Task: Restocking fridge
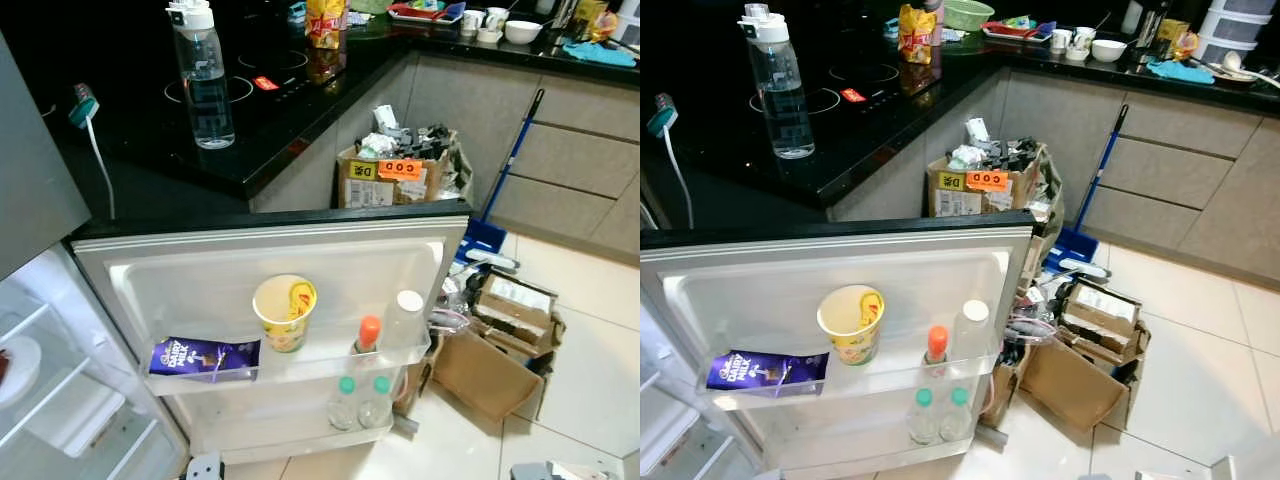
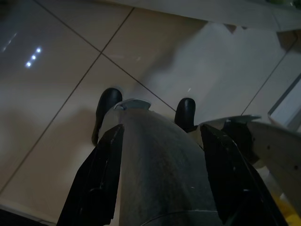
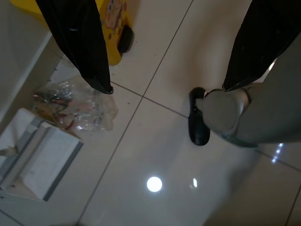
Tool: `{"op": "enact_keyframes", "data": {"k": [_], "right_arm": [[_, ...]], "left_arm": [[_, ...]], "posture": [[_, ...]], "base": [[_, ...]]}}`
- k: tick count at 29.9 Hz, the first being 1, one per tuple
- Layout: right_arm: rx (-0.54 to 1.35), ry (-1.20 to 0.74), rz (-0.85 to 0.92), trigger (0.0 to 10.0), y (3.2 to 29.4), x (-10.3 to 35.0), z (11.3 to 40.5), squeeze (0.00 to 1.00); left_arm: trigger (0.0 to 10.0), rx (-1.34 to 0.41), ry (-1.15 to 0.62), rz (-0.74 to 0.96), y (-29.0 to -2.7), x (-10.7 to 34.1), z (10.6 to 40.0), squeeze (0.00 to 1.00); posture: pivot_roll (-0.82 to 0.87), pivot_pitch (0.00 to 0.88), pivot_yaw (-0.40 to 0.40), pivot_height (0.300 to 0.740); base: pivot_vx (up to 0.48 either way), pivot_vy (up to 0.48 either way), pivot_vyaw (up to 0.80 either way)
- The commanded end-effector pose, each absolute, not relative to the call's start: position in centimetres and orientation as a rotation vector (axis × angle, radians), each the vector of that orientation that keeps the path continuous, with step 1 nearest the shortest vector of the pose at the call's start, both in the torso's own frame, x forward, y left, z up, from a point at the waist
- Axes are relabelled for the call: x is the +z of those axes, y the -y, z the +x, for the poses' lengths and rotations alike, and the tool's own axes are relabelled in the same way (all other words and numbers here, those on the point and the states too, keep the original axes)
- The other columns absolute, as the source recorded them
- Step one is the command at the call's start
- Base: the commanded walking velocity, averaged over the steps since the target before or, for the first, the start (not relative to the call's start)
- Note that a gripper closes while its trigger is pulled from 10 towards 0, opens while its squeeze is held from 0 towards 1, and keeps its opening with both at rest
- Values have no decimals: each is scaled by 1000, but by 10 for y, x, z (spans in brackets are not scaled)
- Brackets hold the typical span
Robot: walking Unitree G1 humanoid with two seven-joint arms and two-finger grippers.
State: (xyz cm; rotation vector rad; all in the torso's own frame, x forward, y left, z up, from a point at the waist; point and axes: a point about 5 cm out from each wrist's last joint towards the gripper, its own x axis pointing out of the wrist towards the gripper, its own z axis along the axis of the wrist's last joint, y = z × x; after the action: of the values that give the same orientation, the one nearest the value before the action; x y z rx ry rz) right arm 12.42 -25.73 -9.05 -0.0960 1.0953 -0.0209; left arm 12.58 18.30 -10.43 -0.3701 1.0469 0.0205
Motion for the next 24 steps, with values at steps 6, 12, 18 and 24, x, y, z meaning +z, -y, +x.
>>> {"op": "enact_keyframes", "data": {"k": [6,12,18,24], "right_arm": [[-85,-1076,-67,10000,260,-87,136,0],[-127,-1041,-31,10000,255,-83,152,0],[-136,-1034,-9,10000,250,-83,157,0],[-124,-1021,-13,10000,244,-82,164,0]], "left_arm": [[10000,15,-1101,-295,-191,-106,120,0],[10000,29,-1056,-243,-202,-98,140,0],[10000,42,-1039,-242,-204,-96,147,0],[10000,88,-1032,-309,-204,-96,147,0]], "posture": [[-49,0,-65,740],[-33,0,-26,740],[-42,0,-9,740],[-61,0,4,740]], "base": [[0,0,0],[0,0,0],[0,0,0],[0,0,0]]}}
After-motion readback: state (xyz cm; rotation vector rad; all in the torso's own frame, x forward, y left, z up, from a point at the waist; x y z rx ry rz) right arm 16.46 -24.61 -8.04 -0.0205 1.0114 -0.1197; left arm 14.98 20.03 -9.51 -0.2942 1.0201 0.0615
